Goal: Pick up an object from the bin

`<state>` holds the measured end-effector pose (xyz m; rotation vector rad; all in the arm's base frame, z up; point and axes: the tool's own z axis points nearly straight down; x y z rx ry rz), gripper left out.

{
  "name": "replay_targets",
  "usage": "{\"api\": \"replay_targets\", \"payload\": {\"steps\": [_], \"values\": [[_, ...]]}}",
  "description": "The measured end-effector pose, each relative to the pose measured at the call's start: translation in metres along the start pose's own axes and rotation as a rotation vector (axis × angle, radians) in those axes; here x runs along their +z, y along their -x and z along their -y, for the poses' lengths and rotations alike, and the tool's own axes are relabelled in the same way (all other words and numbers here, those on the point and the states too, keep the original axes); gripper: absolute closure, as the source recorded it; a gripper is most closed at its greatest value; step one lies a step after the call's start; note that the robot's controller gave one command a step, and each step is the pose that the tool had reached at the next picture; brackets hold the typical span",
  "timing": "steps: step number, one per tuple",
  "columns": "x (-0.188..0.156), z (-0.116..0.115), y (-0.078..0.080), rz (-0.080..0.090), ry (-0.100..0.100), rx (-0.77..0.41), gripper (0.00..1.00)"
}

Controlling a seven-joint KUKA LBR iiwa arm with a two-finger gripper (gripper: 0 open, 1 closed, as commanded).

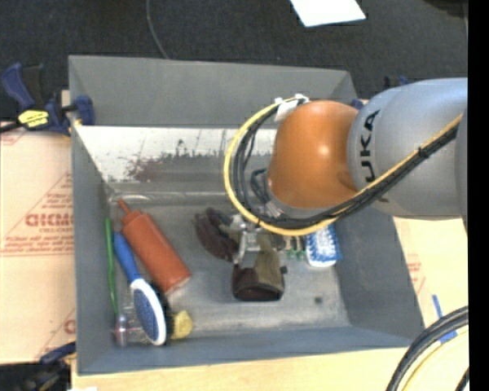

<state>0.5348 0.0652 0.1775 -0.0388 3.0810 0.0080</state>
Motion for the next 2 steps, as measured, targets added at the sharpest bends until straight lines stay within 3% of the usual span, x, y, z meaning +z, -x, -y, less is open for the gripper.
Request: {"api": "replay_targets", "payload": {"steps": [1,2], "values": [[-0.056,-0.007,0.017,-0.004,0.000,-0.112,1.00],[0.010,-0.004,0.028,0.008,0.002,-0.024,1.00]]}}
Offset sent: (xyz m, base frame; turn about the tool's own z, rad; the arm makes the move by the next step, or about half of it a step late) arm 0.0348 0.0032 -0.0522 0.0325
